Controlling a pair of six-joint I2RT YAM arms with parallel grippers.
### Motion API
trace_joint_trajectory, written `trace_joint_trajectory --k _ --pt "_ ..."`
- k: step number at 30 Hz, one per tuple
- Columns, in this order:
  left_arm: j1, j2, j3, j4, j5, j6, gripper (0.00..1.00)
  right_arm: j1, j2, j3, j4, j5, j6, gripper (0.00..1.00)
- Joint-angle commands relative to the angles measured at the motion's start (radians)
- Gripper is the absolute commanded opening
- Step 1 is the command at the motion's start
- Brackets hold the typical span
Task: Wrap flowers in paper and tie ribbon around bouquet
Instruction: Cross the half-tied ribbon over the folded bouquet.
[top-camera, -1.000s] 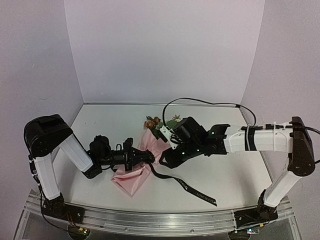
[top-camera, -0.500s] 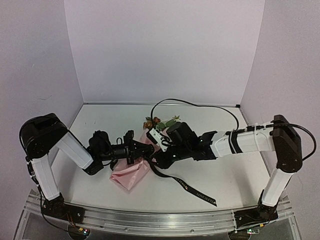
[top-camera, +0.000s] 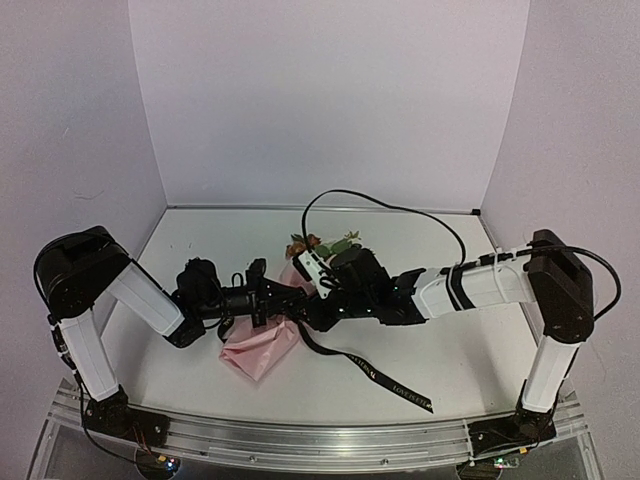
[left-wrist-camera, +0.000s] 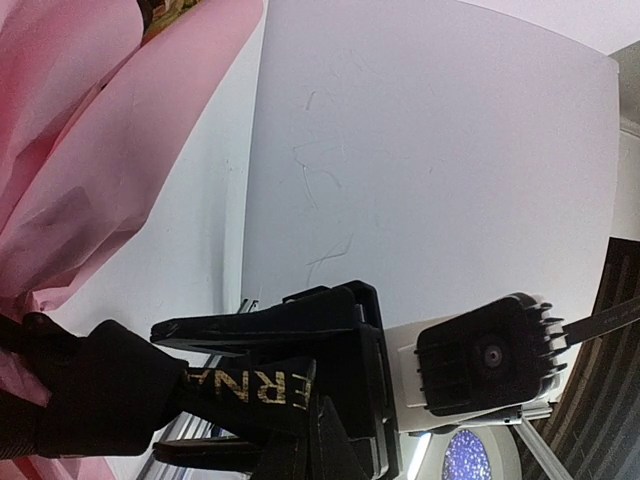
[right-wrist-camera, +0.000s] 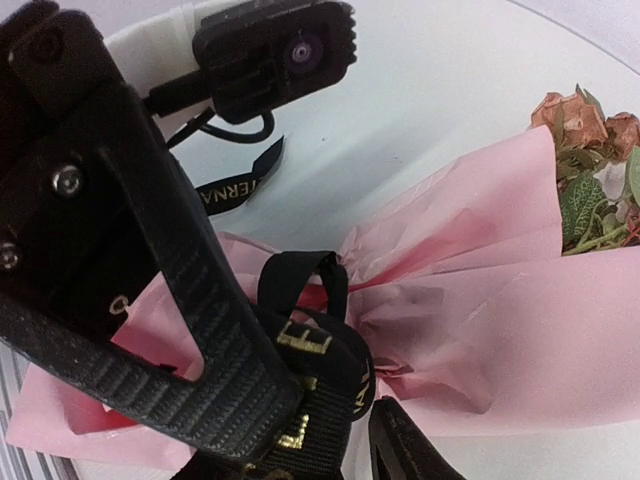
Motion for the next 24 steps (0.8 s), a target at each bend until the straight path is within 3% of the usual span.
trace_joint_trajectory --k 1,6,11,14,18,21,24 --pt "0.004 -0.043 0.021 0.004 0.012 0.023 0.00 0.007 -0.015 -0.007 0.077 0.052 0.034 0.37" --pt "0.004 -0.037 0.031 0.002 0.018 0.024 0.00 0.008 -0.018 -0.011 0.078 0.078 0.052 0.30" --pt "0.006 -0.054 0.034 -0.038 0.025 0.050 0.01 0.008 -0.019 -0.024 0.070 0.090 0.079 0.04" --pt "0.009 -0.101 0.028 -0.153 0.041 0.124 0.15 0.008 -0.037 -0.044 0.057 0.107 0.087 0.00" --pt "0.009 -0.217 0.034 -0.451 0.039 0.316 0.40 0.007 -0.054 -0.050 0.011 0.103 0.099 0.00" --pt "0.007 -0.320 0.099 -0.794 -0.016 0.535 0.41 0.001 -0.062 -0.053 -0.020 0.090 0.117 0.00" --pt "0.003 -0.389 0.171 -1.128 -0.126 0.760 0.30 -0.015 -0.070 -0.061 -0.037 0.075 0.154 0.00"
